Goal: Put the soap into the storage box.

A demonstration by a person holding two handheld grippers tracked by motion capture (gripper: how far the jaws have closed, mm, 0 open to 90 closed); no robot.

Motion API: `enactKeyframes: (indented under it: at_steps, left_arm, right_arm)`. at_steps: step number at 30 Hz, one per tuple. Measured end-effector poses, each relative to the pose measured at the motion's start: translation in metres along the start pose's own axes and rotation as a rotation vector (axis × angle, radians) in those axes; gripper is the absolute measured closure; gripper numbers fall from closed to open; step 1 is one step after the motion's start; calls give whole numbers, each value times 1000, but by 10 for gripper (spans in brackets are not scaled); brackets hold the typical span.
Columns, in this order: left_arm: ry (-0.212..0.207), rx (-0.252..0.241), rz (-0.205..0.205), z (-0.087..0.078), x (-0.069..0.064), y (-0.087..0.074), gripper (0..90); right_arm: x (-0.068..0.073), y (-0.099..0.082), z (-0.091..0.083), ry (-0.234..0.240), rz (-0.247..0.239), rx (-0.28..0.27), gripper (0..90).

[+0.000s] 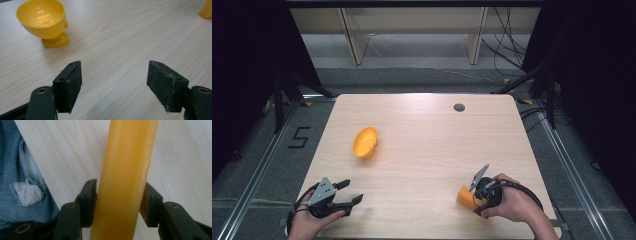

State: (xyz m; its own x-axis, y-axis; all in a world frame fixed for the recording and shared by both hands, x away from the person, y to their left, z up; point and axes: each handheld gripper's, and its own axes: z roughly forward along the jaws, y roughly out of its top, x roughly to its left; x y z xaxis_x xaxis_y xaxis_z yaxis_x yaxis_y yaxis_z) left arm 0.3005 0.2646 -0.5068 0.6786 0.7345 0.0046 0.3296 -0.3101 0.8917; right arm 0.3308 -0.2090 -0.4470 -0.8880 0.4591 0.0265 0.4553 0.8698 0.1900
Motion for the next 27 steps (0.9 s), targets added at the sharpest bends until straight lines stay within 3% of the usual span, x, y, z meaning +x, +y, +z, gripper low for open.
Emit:
enactKeyframes:
  at_steps: [3,6,7,8,10,13,15,16,20,21,22,23,24,25,27]
  left_arm:
    - [-9,20,-7,-1,0,0,278]
    - [-9,14,3,-1,0,0,278]
    - [-6,14,-7,-1,0,0,278]
    - [2,-2,-8,0,0,0,278]
    - [0,-1,1,0,0,0,278]
    - [-11,17,3,-1,0,1,280]
    - [-14,10,0,-1,0,0,283]
    - [-16,9,18,-1,1,1,283]
    - [-23,-6,11,-1,-2,1,287]
    - [-28,-10,19,0,-3,2,287]
    - [-42,-11,16,0,-4,2,286]
    - [-39,-12,26,0,-5,3,285]
    - [-55,-22,22,2,-7,3,283]
    - [-66,-21,26,3,-8,3,283]
    - [-89,-12,72,6,-7,5,282]
  right_arm:
    - [0,-1,-3,-28,22,9,604]
    - [-3,-4,-3,-59,-12,7,616]
    - [-4,-4,-3,-49,-35,0,616]
    - [-2,-4,-3,-46,-28,-1,616]
    - [-3,-4,-3,-48,-81,-3,617]
    - [-3,-5,-4,-48,-85,-4,617]
    - [-3,-5,-3,-30,-129,-11,617]
    - [-3,-4,-4,-20,-153,-12,617]
    - [1,0,-5,28,-199,-5,617]
    - [1,1,-5,13,-239,-16,617]
    - [2,3,-6,17,-228,-4,617]
    - [2,5,-5,31,-263,-13,617]
    - [6,6,-7,20,-220,9,617]
    - [5,8,-8,22,-248,1,617]
    - [6,12,-9,27,-257,1,617]
